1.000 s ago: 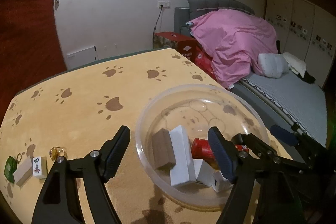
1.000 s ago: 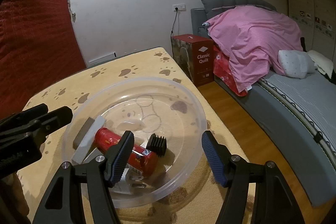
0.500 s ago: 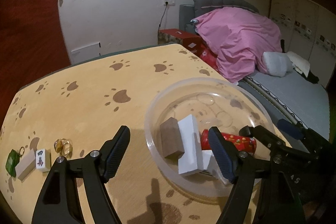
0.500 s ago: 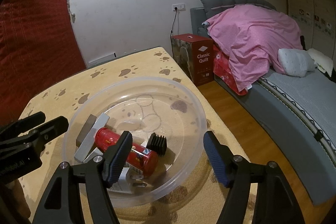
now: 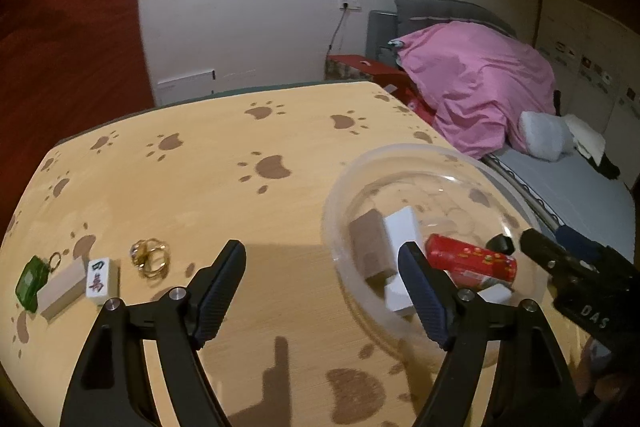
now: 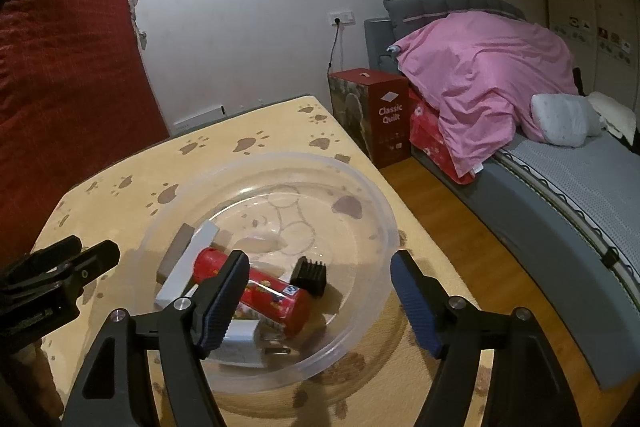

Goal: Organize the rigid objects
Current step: 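Move left tool to the white mahjong tile while right tool moves toward the gold ring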

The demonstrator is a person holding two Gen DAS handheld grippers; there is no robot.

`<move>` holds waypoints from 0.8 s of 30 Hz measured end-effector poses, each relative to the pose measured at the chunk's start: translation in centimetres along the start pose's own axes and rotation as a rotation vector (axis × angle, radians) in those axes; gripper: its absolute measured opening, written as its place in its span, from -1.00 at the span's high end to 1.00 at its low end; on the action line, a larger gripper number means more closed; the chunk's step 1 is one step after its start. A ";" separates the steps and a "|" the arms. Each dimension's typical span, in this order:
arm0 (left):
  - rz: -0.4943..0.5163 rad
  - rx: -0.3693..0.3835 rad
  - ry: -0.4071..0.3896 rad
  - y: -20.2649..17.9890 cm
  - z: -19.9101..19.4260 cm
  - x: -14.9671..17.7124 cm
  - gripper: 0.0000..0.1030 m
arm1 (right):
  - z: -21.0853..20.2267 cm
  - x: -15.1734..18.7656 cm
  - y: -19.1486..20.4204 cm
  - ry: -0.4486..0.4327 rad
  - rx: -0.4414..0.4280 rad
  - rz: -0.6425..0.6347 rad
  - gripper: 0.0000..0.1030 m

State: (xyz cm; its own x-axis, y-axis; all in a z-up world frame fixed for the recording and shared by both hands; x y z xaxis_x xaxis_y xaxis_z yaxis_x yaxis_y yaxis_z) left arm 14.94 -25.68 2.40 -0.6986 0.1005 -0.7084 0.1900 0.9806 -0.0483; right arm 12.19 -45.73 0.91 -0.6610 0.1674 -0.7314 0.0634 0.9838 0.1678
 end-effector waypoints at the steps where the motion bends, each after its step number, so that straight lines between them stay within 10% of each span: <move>1: -0.005 -0.005 0.000 0.3 -0.1 0.1 -0.54 | -0.1 0.0 0.1 -0.001 -0.003 0.000 -0.52; 24: -0.166 -0.138 0.010 11.4 -1.2 2.3 -0.54 | -0.8 0.4 8.2 -0.001 -0.119 -0.114 -0.52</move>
State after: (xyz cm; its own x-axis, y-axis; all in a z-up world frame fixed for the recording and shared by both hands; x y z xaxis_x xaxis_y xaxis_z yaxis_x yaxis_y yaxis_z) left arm 14.66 -14.08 1.09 -0.7193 -0.0637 -0.6918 -0.0245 0.9975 -0.0664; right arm 11.80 -37.65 2.51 -0.6584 0.0556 -0.7506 -0.1005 0.9818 0.1609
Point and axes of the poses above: each gripper's, at about its wrist camera, not at the fingertips, and z roughly the way its jaws point, y to its left, x to its underside, the point moved 7 cm from there along z, roughly the way its jaws point, and after that the axes turned 5 degrees about y, right-handed, at the moved point
